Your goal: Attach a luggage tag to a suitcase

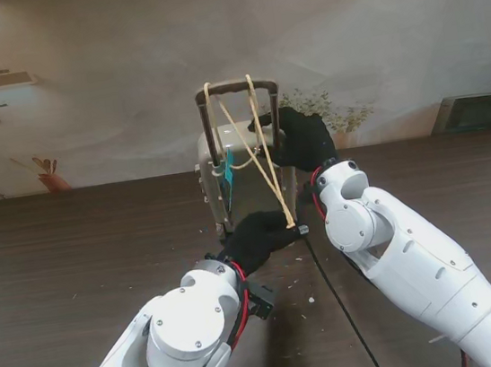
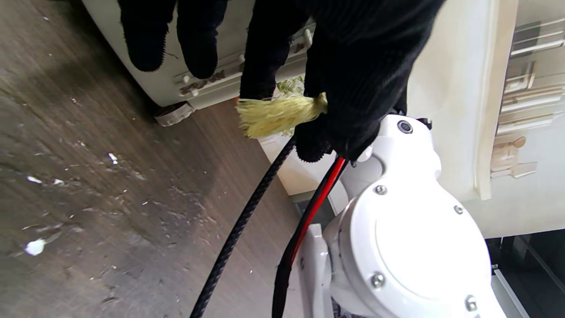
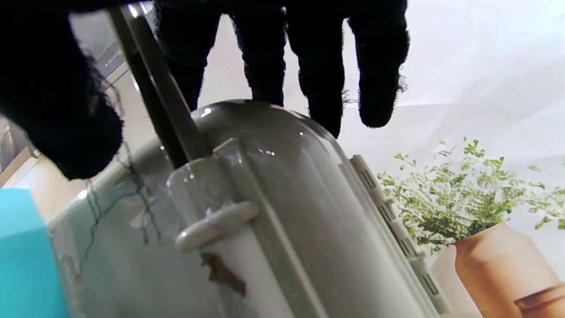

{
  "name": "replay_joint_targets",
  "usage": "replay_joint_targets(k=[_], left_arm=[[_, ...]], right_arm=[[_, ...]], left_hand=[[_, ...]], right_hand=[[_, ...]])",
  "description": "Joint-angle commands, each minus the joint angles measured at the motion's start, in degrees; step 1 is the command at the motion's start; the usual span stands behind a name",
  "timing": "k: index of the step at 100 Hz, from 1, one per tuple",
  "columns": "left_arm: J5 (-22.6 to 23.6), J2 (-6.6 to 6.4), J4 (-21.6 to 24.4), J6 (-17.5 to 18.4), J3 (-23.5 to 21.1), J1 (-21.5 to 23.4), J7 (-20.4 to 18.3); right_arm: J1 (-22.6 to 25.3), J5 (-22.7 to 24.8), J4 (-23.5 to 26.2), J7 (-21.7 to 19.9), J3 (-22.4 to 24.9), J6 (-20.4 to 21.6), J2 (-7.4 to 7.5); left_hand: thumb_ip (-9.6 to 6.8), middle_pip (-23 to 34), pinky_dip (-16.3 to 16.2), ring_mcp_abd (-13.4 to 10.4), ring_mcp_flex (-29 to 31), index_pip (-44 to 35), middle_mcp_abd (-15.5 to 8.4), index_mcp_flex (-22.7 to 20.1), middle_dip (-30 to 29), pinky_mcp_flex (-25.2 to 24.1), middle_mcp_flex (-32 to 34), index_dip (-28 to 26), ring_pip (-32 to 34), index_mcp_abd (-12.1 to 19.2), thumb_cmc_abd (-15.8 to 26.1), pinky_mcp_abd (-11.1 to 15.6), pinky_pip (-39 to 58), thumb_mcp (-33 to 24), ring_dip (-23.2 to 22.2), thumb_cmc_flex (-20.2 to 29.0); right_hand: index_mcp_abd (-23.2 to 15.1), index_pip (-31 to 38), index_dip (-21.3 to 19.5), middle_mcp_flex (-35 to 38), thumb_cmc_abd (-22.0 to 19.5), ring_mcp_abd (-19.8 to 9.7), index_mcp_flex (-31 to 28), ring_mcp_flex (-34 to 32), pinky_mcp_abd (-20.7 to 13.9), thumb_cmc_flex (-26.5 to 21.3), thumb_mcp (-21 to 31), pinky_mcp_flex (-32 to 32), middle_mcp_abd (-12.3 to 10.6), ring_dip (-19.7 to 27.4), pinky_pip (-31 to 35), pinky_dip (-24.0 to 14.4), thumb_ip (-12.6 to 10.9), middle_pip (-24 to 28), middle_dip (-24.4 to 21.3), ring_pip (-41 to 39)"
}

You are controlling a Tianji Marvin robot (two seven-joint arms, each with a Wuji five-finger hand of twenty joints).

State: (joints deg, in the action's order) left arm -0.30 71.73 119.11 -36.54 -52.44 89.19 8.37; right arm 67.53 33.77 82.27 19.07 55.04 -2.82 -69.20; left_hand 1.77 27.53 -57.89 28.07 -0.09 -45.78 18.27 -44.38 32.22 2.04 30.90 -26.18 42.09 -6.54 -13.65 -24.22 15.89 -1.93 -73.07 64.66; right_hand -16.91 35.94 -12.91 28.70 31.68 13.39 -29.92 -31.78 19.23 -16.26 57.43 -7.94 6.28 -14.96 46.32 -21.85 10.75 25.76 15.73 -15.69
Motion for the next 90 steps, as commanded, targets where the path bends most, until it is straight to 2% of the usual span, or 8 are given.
replay_joint_targets(k=[1,13,49,90], left_arm=[[0.0,-0.35,-0.2,-0.7,0.3,-0.1,-1.7],[0.5,-0.52,-0.6,-1.6,0.5,-0.3,-2.4],[2.5,0.19,-4.2,-6.9,0.8,-2.0,-2.2],[2.9,-1.25,-9.7,-10.1,3.2,-7.3,-8.6]], right_arm=[[0.7,-0.2,-1.0,-1.4,-0.4,-0.5,0.09],[0.8,-0.3,-1.1,-1.2,-0.3,-0.6,0.05],[1.1,-0.3,-1.2,-1.4,-0.2,-0.9,0.10],[0.5,-0.9,-1.9,-1.4,-0.9,-1.1,-0.13]], left_hand=[[-0.63,1.3,-1.2,0.3,0.3,-1.9,-1.5,-0.2,1.5,0.7,0.3,-1.1,1.7,3.9,2.3,-0.7,0.7,-0.6,-0.1,3.6],[-0.65,1.3,-1.3,0.2,0.3,-1.8,-1.6,-0.2,1.5,0.9,0.3,-1.2,1.7,3.8,2.3,-0.6,0.8,-0.6,-0.1,3.6],[-0.62,2.0,-2.1,0.7,0.3,-1.9,-1.3,-0.6,1.9,2.5,0.3,-1.3,2.8,1.6,2.1,-0.9,1.6,-1.0,-0.3,4.4],[-0.62,2.2,-2.5,0.2,0.4,-1.7,-1.8,-0.6,2.0,3.2,0.3,-1.0,3.3,1.5,2.3,-0.4,1.8,-0.9,0.0,4.3]], right_hand=[[1.2,3.2,-2.0,4.9,-0.3,-1.0,-5.0,-1.3,-1.0,-0.1,2.8,0.1,0.3,0.3,0.7,0.7,-1.6,3.2,0.8,0.0],[1.3,3.2,-2.0,5.0,-0.3,-1.1,-5.1,-1.3,-1.1,-0.1,2.8,-0.2,0.4,0.2,1.0,0.7,-1.6,3.2,0.8,-0.1],[1.4,3.1,-2.0,5.4,-0.2,-1.2,-5.5,-1.4,-1.2,0.0,2.8,-0.2,0.4,0.3,1.3,1.0,-1.6,3.3,0.9,-0.1],[1.6,3.0,-2.0,5.9,-0.2,-1.3,-5.9,-1.6,-1.3,0.0,2.8,-0.3,0.4,0.3,1.5,1.3,-1.6,3.1,0.8,-0.2]])
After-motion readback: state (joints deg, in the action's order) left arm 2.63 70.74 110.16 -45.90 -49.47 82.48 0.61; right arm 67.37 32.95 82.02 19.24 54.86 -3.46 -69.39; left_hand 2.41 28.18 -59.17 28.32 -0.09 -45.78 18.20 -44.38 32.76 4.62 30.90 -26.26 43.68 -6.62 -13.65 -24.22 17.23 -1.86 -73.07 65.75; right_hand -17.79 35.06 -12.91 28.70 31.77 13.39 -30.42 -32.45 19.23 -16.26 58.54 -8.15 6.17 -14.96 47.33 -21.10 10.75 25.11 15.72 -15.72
